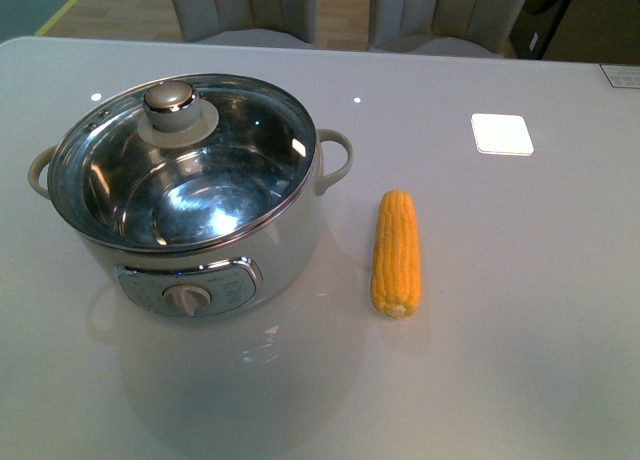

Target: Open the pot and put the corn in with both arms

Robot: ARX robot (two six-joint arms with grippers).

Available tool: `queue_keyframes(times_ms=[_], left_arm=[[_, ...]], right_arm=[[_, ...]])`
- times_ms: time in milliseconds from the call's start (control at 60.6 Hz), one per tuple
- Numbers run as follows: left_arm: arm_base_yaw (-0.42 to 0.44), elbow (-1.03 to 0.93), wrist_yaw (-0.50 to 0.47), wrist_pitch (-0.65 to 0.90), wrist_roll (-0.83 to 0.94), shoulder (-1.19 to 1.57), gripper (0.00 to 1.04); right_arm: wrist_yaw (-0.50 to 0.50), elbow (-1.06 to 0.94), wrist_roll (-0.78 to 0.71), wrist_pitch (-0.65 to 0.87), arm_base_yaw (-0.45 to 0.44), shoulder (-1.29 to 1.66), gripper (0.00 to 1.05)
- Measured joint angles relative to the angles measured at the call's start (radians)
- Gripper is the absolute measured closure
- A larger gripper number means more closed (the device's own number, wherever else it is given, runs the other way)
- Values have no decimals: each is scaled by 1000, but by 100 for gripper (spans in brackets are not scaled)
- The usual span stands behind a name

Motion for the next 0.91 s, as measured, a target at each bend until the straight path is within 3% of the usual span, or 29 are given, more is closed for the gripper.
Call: queue_keyframes(times_ms=[66,198,313,462,660,907], left_arm=[[8,26,21,-45,-34,89,7],[18,67,93,23,-32,205,7],[23,119,193,186,-27,397,7],[-43,183,305,429,79,807,7],[-66,331,322,635,100,1207,7],[-131,504,309,709,103,1519,7]], right_arm=[[0,0,0,0,0,0,9],[0,0,0,0,0,0,9],[0,0,0,0,0,0,9],[0,0,0,0,0,0,9],[0,0,0,0,0,0,9],[0,0,0,0,0,0,9]])
